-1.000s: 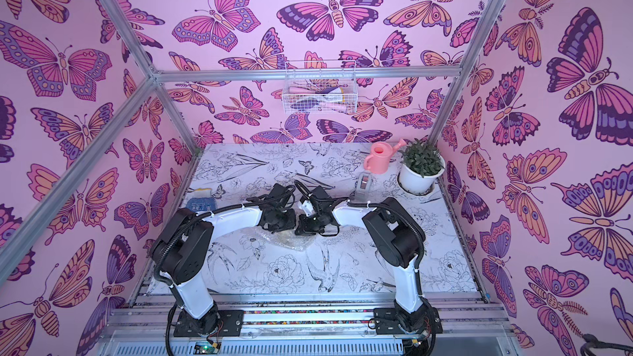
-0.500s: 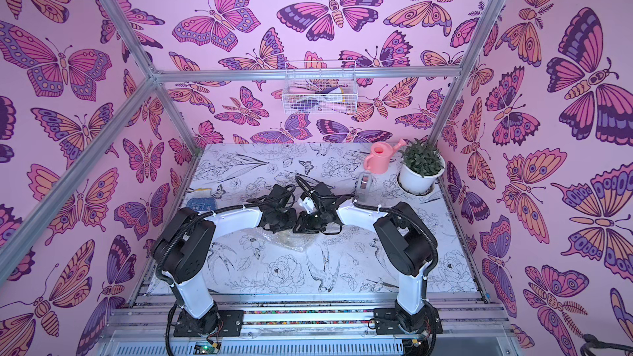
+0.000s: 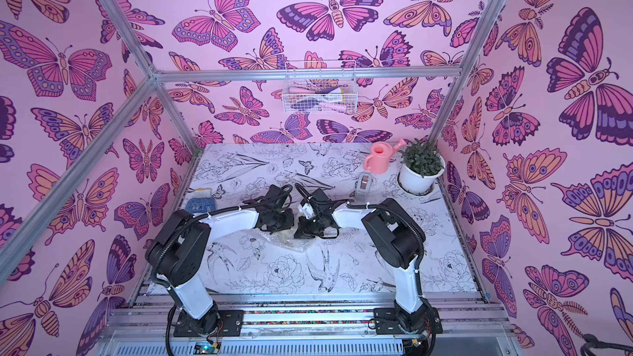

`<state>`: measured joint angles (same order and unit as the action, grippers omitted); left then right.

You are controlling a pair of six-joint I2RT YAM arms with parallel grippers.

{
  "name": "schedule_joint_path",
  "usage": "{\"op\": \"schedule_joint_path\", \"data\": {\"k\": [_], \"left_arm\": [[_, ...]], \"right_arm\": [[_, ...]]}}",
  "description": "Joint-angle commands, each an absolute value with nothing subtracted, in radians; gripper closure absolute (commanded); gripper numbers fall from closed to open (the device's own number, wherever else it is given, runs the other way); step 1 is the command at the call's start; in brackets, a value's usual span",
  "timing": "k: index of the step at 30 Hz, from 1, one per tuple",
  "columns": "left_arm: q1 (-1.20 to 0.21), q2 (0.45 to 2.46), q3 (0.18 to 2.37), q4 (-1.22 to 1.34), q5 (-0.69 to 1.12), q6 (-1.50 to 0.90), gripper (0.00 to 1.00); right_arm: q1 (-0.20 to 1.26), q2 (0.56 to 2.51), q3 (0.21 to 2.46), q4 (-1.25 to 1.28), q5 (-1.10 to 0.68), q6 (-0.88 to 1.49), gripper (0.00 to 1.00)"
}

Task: Wrap dinner plates in bubble wrap
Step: Wrap the plate in the bubble wrap.

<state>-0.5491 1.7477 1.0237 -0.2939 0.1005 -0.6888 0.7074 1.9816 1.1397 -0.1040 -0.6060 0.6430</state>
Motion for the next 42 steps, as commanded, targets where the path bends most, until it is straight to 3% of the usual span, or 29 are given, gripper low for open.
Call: {"op": "schedule_joint_path", "data": {"k": [1,8,16,21,28,30,34,42], "left_arm": [[-0.504,1.642,1.032,-0.386,0.047,-0.633,0.76],[-0.264,1.544,1.074,-0.453,0.114,-0.49,0.61],[-0.04,1.806,1.23,-0.425,0.481,-0.303,0.41],[0.005,1.951,1.287,-0.361,0.618,-0.302,0.33],[0.023,2.046,1.325,-0.273,0.733,-0.368,0.32],[0.023,2.052,1.315,-0.211,0.784,-0.403,0.34],[0.025,2.088,1.324,-0.175,0.907,-0.422,0.53],[0.05,2.027,1.223,-0.096,0.875,-0.449,0.89]], "right_arm": [[0.715,2.029,1.101,-0.158,-0.537,0.629,1.0],[0.715,2.027,1.097,-0.156,-0.546,0.629,1.0],[0.715,2.023,1.113,-0.175,-0.561,0.623,1.0],[0.716,2.023,1.123,-0.177,-0.566,0.627,1.0],[0.716,2.027,1.125,-0.178,-0.571,0.627,1.0],[0.715,2.032,1.123,-0.169,-0.575,0.632,1.0],[0.717,2.036,1.123,-0.162,-0.58,0.637,1.0],[0.717,2.038,1.12,-0.164,-0.575,0.635,1.0]]}}
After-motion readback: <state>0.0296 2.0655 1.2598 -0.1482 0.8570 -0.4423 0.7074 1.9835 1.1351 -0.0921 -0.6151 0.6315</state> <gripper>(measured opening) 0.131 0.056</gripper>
